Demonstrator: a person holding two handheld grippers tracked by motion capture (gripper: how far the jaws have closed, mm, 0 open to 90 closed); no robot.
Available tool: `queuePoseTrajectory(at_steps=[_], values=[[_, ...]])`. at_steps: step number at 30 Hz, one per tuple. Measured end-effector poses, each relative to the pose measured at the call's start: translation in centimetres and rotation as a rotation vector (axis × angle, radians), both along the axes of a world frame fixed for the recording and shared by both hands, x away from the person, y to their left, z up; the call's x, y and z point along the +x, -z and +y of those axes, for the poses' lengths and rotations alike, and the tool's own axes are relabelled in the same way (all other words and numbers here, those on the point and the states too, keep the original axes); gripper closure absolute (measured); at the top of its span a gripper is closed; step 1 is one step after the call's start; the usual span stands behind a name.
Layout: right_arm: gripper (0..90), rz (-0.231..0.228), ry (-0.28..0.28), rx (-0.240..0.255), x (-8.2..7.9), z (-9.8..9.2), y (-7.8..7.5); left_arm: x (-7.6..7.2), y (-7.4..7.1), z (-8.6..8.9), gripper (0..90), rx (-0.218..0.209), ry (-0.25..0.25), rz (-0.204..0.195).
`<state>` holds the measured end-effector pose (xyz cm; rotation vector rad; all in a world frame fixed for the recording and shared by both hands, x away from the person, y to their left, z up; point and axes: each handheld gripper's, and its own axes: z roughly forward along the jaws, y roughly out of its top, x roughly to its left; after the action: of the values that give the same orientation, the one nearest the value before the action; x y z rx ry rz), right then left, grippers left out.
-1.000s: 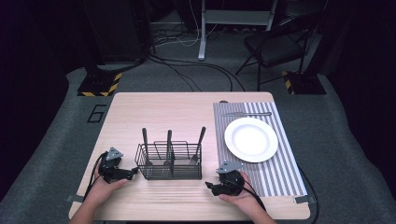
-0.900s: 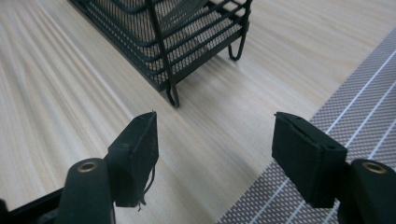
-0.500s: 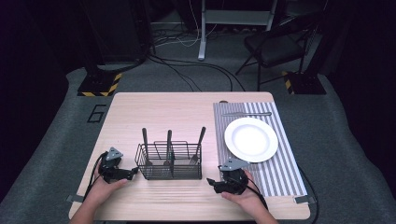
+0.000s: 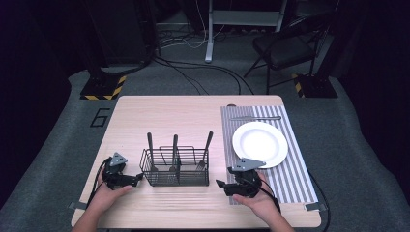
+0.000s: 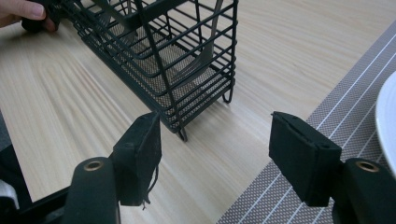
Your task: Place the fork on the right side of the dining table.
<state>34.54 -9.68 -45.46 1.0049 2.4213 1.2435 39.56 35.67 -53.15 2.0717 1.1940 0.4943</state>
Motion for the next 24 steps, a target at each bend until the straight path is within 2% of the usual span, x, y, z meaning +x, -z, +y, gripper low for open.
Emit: queuePoseTrajectory(at_steps=[2,14,24], values=[[34.1,-0.005,-0.001,0.001,0.2,-0.1,-0.3,0.0,0.0,0.0,0.3,0.0,-0.001,0.0],[36.3,0.032,0.024,0.046,1.6,-0.4,-2.4,0.0,0.0,0.0,0.3,0.0,0.0,0.0],[36.8,0.018,0.027,0.027,2.6,-0.2,-3.9,0.0,0.0,0.0,0.2,0.0,0.001,0.0]])
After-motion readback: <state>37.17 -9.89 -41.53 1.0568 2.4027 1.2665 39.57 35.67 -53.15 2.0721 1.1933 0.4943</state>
